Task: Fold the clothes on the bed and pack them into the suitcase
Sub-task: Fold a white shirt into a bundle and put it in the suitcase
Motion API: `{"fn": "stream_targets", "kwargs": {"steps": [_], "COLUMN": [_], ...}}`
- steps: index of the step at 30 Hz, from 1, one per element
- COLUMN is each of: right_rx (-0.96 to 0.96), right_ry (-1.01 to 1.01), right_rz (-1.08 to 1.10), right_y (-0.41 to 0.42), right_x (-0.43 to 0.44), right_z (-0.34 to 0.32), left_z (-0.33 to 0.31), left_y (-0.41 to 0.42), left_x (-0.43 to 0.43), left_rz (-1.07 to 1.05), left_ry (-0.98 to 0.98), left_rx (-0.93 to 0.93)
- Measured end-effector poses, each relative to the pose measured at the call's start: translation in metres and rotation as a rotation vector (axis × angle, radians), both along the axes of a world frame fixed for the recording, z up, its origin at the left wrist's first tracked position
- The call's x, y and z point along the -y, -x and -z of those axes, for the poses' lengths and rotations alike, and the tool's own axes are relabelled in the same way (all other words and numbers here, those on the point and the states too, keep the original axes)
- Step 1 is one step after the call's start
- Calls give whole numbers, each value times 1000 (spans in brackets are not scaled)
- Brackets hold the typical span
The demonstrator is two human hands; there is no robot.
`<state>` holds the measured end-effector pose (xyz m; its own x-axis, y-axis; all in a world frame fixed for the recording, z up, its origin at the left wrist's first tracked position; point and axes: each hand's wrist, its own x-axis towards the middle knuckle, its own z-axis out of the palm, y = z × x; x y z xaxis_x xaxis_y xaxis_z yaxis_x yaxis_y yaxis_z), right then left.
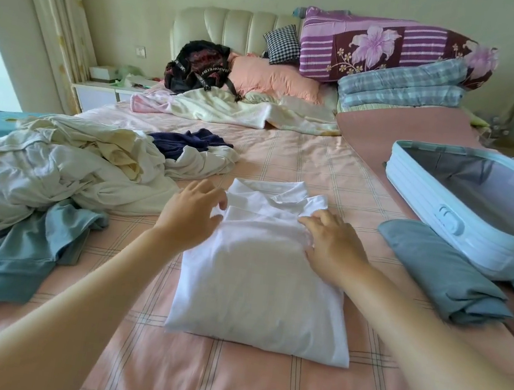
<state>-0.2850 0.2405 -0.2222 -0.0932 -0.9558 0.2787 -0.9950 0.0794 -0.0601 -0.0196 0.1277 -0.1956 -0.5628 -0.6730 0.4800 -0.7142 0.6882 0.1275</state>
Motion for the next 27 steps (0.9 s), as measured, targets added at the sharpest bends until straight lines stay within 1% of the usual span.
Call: {"fn": "stream_targets", "kwargs": {"steps": [2,4,7,9,10,12,15,17,19,22,23,24,25,27], "right_rx": [36,83,150,104,56,-14,34,85,124,67,16,-39,-95,-150], "right_ry": [18,-44,-242,-395,-446,-473,-481,-486,-481,-562,-538,-485,-439,-416], "right_rz": [-110,-215,-289,-277,-274,-285,-256,-222,-200,-198,-220,-253,-270,-258], "right_y": [-14,-28,-45,-52,-54,-53,-40,-28,-20,-25,-29,-33,-36,-38], "right_x": [-16,-36,-68,-87,-93,-100,-105,-108,-111,-111,-111,-111,-112,-111], "right_z": [-12,-22,-31,-34,-31,-24,-25,-36,-43,-34,-29,-25,-20,-15], "left_z": [-14,-17,-17,-15,-13,-6,-10,-22,-28,-21,-20,-22,-23,-19], "left_y": [-3,-11,-33,-48,-54,-61,-74,-84,-86,-73,-67,-62,-58,-53], "left_x": [-32,-63,-97,-110,-115,-119,-112,-106,-106,-117,-120,-122,-123,-125], "left_rz": [94,155,191,210,216,209,149,94,50,44,58,81,116,197], "left_ry": [-63,-136,-183,-232,-252,-286,-368,-377,-371,-399,-350,-271,-198,-146], "left_rx": [56,173,361,509,551,534,466,478,565,739,758,731,672,597]}}
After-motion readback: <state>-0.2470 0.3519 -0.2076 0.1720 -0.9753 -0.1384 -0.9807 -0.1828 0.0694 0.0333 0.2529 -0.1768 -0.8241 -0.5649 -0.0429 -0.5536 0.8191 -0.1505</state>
